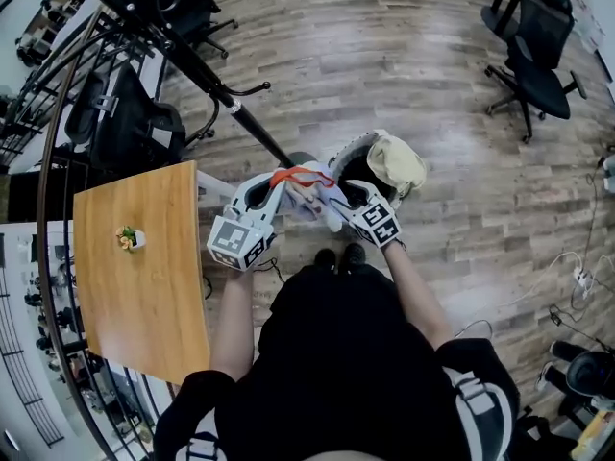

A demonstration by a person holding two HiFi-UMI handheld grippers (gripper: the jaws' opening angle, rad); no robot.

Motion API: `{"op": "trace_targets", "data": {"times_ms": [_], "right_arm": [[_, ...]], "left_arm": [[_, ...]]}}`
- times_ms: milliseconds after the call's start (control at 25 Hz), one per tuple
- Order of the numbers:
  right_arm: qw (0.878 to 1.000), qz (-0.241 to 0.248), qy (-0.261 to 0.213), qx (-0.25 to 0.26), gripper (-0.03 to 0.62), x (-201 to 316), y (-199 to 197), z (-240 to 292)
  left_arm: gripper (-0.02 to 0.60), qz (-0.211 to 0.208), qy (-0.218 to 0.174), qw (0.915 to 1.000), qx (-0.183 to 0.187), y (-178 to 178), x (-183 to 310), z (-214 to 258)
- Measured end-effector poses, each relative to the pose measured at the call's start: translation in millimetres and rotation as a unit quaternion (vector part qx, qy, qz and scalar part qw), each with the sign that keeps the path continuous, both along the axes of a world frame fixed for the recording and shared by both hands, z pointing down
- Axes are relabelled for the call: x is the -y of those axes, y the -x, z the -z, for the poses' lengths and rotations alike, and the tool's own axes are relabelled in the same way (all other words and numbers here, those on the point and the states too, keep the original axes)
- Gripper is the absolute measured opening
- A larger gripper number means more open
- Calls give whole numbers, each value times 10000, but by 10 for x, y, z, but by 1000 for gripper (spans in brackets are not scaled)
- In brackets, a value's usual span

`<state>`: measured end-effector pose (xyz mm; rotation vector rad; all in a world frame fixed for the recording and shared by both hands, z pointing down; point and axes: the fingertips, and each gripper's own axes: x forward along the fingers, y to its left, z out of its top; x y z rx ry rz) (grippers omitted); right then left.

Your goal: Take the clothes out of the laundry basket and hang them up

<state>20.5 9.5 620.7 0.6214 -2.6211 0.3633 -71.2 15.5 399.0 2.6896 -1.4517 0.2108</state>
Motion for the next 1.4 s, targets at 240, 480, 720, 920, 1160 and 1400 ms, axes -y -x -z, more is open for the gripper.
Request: {"op": "trace_targets", "data": {"times_ms": [240, 480, 720, 920, 1160, 1400], "right_arm": [[9985, 455, -286, -69, 248, 126, 299, 66], [9966, 728, -374, -16, 141, 96, 518, 101], [9960, 741, -382, 338, 18, 199, 518, 327], [9940, 575, -617, 692, 18, 388, 446, 728], [9859, 496, -1158, 1100, 18, 557, 574, 1368], [9777, 685, -1477, 1325, 18, 588, 710, 1711]], "left_arm": [[26, 293, -94, 9995, -79, 112, -141, 72], [28, 560, -103, 9983, -120, 237, -218, 70], [26, 948, -159, 9953, -104, 479, -315, 88], [26, 1354, -241, 9905, -87, 736, -404, 134], [28, 1800, -489, 9825, -4, 1105, -460, 317], [28, 2082, -669, 9757, 145, 1362, -454, 494]]}}
